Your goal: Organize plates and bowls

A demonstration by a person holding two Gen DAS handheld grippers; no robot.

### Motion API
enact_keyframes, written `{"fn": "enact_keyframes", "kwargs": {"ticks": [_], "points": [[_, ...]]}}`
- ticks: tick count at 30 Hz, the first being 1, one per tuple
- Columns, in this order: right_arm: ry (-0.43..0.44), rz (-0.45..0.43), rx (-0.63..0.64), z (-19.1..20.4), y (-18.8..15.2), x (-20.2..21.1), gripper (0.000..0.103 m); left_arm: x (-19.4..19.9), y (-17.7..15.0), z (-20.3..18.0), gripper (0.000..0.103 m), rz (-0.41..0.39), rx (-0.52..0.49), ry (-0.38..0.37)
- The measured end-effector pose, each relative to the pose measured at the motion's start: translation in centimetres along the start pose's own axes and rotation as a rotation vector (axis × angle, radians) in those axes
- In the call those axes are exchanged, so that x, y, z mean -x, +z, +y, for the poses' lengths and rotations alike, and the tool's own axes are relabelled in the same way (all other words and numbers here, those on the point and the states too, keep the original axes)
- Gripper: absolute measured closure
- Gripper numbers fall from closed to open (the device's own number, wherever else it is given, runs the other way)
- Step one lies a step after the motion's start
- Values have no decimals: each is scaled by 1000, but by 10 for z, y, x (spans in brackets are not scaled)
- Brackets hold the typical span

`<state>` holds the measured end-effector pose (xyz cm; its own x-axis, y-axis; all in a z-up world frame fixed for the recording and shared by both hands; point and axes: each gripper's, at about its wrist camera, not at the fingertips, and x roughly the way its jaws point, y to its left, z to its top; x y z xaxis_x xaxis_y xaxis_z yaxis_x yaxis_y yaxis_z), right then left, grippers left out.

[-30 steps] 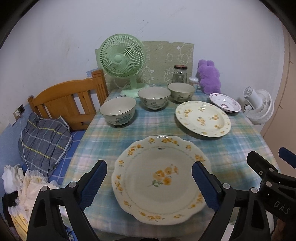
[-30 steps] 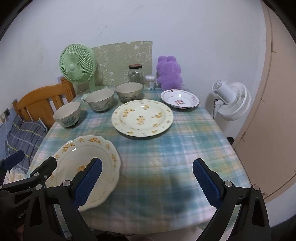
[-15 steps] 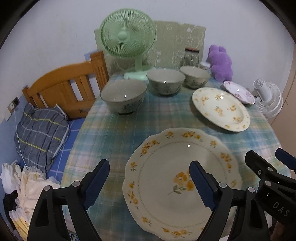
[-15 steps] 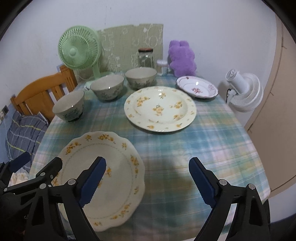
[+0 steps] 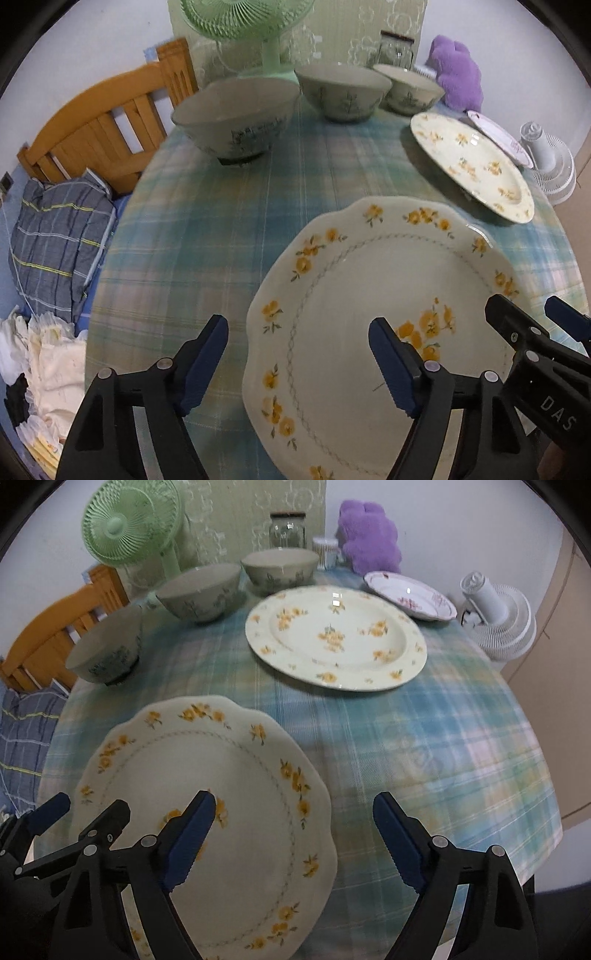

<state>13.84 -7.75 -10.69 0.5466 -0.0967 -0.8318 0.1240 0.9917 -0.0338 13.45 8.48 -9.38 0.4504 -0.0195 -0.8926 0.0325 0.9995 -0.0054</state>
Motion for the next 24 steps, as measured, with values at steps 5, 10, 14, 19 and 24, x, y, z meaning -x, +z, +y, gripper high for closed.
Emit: {"fn": "enact_keyframes", "kwargs": {"ticks": [5,10,14,19,24], "points": [[4,68,5,1,2,-18,20,-12,3,-1,29,39,-4,-10],[34,125,16,2,4,-35,29,-14,4,-1,33,50,19,-19],[52,139,31,5,5,-40,32,-15,5,-2,33,54,29,-17],[62,144,33,8,7,-41,37,-17,6,-1,33,74,19,-49],[37,166,21,11,10,-40,36,-18,7,-1,33,96,6,-71]]}}
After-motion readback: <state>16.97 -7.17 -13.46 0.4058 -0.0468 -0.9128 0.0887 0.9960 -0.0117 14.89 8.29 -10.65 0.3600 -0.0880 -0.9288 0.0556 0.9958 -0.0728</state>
